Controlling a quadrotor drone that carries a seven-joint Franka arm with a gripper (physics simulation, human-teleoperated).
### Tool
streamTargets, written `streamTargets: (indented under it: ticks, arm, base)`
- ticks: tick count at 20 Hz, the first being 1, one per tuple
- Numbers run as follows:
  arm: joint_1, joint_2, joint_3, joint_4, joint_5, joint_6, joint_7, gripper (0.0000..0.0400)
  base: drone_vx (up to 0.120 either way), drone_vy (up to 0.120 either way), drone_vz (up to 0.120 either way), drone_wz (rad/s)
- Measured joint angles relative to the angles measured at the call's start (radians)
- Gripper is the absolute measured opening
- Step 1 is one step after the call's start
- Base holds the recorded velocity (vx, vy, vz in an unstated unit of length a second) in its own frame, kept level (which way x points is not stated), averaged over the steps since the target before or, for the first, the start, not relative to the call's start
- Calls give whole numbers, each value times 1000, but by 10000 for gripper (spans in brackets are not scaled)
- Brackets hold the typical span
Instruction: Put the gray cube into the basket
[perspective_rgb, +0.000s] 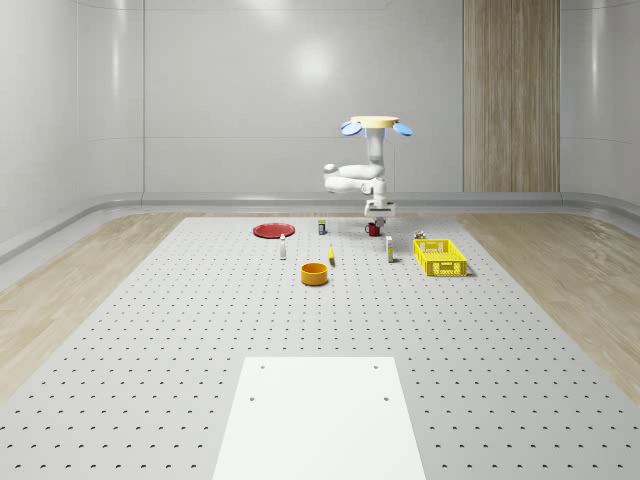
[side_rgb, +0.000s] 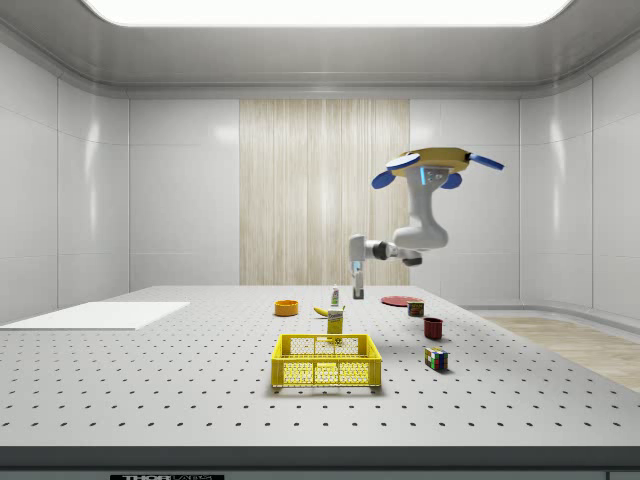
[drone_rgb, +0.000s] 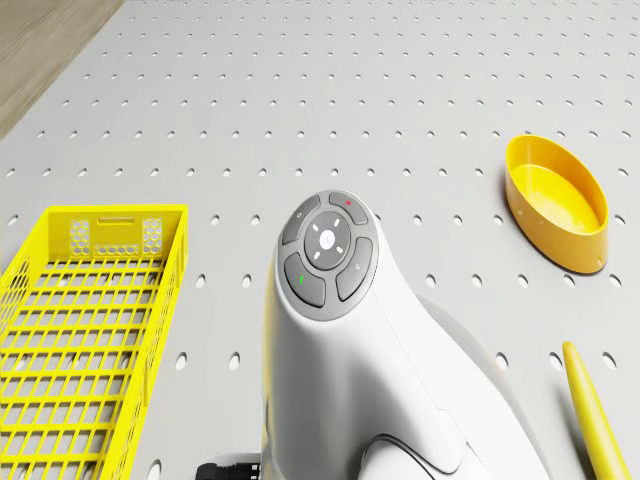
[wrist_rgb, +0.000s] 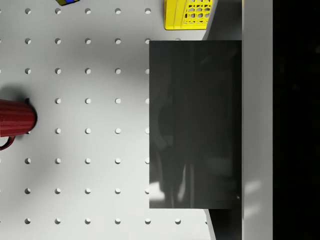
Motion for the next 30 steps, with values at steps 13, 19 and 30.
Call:
streamTargets:
  ticks: [13,19,30]
  arm:
    - [-7,-24,4,1,11,23,5,250]
    - [-9,-34,6,2,15,32,8,250]
    - [-14,-51,9,3,22,47,11,250]
  base:
    - [120,120,0,0]
    - [120,120,0,0]
    - [80,120,-18,0]
